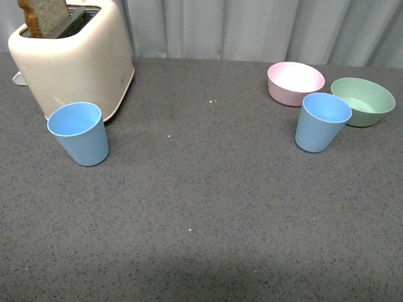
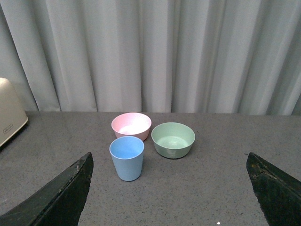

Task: Stack blue cups with both arms

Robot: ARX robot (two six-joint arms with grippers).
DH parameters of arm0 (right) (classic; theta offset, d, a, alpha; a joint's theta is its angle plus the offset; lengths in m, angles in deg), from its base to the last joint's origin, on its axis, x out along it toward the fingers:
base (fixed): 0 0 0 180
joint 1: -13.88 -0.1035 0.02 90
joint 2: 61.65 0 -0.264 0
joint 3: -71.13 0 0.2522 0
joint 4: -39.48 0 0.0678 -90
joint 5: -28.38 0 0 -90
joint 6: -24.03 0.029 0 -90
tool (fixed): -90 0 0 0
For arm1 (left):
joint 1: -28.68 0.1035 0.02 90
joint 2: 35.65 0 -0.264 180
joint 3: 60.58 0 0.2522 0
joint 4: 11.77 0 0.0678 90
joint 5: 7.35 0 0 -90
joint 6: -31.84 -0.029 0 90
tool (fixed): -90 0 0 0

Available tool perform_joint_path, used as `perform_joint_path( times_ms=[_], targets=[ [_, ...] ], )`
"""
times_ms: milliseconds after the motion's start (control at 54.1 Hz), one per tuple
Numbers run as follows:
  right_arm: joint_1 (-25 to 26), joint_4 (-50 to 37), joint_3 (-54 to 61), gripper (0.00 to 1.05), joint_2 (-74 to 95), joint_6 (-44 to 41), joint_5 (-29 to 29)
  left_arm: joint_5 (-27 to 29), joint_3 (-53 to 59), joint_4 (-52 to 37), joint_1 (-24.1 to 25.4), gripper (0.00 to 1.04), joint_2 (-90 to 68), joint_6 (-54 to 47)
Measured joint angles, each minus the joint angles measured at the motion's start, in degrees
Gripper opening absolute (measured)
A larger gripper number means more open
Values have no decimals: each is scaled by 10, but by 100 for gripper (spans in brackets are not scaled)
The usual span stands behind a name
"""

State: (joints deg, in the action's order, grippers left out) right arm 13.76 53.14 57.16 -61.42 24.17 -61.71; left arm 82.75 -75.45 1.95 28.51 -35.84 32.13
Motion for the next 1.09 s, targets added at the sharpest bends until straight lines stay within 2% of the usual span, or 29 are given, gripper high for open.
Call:
perform_joint_path(
  times_ms=[1091],
  targets=[
    [0, 0, 0, 95, 0, 0, 0, 0, 0, 0, 0, 98, 0, 0]
  ],
)
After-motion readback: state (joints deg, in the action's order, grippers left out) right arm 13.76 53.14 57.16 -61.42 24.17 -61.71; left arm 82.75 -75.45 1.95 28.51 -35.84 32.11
